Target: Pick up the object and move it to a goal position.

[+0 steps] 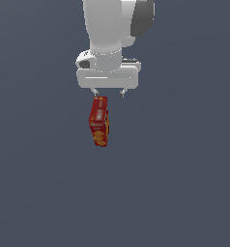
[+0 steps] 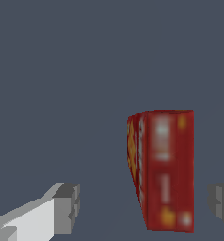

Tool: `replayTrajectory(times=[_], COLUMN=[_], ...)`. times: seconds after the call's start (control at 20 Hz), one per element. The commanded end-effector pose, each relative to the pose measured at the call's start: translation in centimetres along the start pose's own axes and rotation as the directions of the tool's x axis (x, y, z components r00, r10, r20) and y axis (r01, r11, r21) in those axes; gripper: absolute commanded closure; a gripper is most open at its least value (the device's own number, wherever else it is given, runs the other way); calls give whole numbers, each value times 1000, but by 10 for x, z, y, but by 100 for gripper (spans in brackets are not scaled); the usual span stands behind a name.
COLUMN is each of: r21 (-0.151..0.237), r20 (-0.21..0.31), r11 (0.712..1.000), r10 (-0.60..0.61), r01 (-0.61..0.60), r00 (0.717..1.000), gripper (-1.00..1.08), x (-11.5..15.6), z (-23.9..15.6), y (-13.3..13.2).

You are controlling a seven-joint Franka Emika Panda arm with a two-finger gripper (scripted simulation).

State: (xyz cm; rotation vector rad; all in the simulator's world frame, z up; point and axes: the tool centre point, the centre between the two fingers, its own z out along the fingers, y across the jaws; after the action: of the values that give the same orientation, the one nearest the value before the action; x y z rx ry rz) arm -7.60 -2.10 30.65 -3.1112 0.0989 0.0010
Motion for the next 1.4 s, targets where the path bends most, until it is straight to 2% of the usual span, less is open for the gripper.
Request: replayTrajectory(times=[0.0, 0.3, 0.55, 1.0, 1.35], r21=[-5, -20, -27, -28, -29], r20=[0, -1, -1, 0, -1], r11=[1000, 1000, 1000, 1000, 1000], r10=[-1, -6, -9, -9, -9], r01=[1, 6, 9, 9, 9], r00=[1000, 1000, 1000, 1000, 1000], gripper=[-92, -92, -92, -92, -92], x=[-3, -12, -19, -20, -21], z=[12, 44, 59, 66, 94], y=[10, 38, 50, 53, 54])
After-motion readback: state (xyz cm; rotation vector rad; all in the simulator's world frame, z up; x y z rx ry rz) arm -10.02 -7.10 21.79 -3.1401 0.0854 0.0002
